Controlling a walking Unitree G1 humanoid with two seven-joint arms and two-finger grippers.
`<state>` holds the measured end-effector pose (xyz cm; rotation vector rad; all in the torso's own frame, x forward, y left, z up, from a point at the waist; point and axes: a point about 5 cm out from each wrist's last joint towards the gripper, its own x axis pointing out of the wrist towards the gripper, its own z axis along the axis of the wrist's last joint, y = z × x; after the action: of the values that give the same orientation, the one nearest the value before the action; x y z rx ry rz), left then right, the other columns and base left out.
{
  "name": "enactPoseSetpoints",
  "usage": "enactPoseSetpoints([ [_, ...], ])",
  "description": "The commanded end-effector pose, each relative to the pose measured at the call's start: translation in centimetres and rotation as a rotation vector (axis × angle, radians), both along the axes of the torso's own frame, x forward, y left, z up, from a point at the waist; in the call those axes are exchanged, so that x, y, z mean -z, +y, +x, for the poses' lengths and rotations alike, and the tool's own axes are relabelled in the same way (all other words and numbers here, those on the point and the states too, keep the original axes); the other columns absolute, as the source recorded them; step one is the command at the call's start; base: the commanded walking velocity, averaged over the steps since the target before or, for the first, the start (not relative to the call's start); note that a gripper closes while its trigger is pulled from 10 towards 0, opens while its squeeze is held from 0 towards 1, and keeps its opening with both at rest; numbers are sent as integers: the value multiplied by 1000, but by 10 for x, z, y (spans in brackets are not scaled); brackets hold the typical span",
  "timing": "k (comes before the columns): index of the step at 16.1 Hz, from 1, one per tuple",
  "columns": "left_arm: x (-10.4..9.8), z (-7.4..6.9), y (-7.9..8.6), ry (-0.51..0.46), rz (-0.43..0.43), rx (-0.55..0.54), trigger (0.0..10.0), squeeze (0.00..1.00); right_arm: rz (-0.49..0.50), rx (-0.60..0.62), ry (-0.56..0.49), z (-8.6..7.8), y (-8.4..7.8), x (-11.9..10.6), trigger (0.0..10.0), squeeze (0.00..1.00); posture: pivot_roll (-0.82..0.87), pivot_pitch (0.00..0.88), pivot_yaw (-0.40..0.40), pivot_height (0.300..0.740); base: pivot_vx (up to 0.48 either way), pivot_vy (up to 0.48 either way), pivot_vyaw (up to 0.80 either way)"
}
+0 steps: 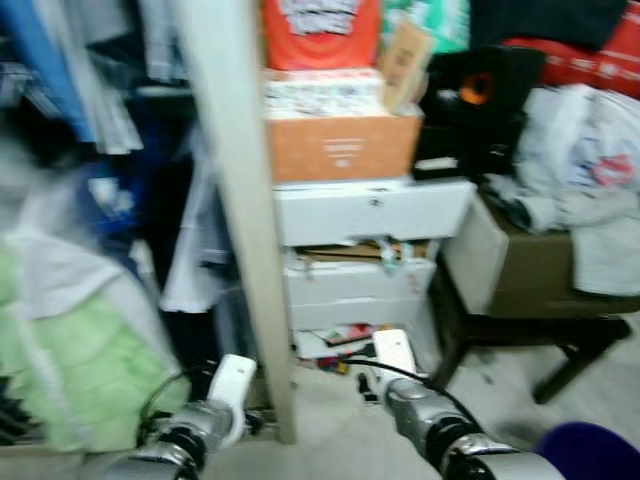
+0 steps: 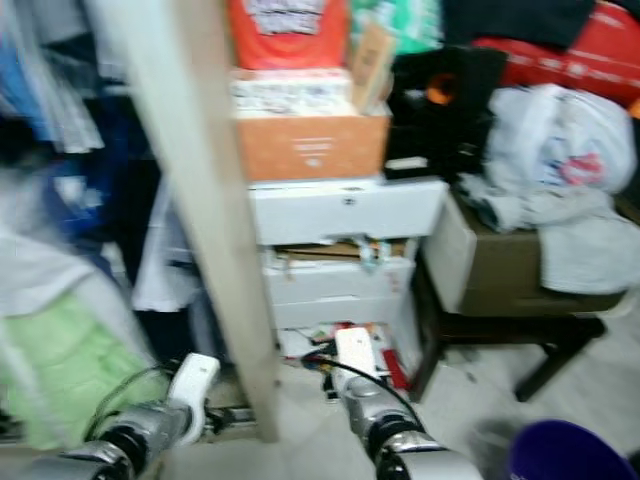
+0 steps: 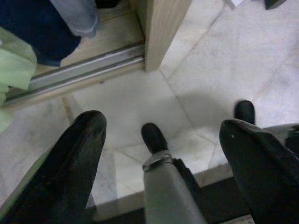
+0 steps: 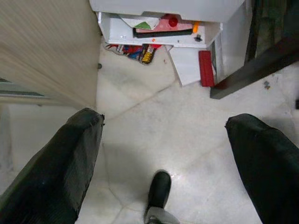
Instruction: Clean up the room
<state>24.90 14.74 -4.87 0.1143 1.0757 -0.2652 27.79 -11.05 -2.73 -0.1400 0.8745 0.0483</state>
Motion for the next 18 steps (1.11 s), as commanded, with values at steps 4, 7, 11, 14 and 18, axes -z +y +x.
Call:
enactPoseSetpoints([
  [4, -2, 2, 4, -9, 18, 0, 10000, 0, -3, -2, -4, 1, 1, -1, 10000, 0, -145, 0, 35, 740, 0, 269, 0],
  [7, -2, 3, 4, -11, 18, 0, 10000, 0, -4, -2, -5, 1, 0, -1, 10000, 0, -145, 0, 35, 740, 0, 269, 0],
  [11, -3, 4, 4, -18, 18, -2, 10000, 0, -6, -9, -10, 3, 1, -2, 10000, 0, -140, 0, 30, 740, 0, 267, 0],
  [14, -3, 4, 4, -21, 20, -2, 10000, 0, -10, -16, -14, 3, 1, -3, 10000, 0, -140, 0, 31, 740, 0, 269, 0],
  [18, -3, 5, 3, -23, 21, -2, 10000, 0, -11, -19, -17, 3, 1, -3, 10000, 0, -141, 0, 30, 740, 0, 269, 0],
])
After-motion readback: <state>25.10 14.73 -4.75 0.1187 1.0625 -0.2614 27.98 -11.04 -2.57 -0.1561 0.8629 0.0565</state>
